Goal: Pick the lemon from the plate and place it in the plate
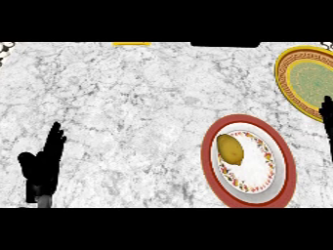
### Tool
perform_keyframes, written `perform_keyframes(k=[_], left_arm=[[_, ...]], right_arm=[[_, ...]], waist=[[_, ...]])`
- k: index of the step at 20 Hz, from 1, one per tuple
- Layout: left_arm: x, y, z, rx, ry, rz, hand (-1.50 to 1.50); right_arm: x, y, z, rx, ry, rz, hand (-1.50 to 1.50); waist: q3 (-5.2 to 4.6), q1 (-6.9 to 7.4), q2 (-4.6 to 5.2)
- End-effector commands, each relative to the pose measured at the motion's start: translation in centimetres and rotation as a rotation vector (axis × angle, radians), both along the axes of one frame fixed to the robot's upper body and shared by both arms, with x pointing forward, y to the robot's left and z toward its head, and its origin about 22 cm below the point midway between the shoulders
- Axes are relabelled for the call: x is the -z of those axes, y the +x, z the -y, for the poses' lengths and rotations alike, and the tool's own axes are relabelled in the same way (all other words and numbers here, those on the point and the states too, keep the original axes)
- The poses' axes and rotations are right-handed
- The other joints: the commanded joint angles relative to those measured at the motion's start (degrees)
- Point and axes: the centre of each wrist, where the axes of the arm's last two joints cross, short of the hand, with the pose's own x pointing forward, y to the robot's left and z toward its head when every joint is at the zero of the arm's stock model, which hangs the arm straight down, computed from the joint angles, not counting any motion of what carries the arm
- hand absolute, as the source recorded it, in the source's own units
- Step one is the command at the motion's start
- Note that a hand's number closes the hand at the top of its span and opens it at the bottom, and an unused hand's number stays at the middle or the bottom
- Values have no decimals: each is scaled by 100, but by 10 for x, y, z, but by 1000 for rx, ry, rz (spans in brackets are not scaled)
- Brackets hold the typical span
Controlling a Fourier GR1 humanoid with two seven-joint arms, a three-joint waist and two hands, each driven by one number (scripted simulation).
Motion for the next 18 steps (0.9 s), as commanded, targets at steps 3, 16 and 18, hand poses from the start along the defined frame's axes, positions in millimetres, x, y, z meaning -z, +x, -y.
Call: perform_keyframes(k=[3,16,18], left_arm=[[4,2,14,89,-48,-89,0],[-16,17,30,271,-174,-163,0],[-2,12,35,260,-167,-155,0]], right_arm=[[-78,62,-22,-297,91,173,150],[-36,86,1,-328,159,452,-150],[-12,51,24,-363,104,396,-150]], waist=[[41,41,-120],[42,-84,-141],[39,-134,-147]])
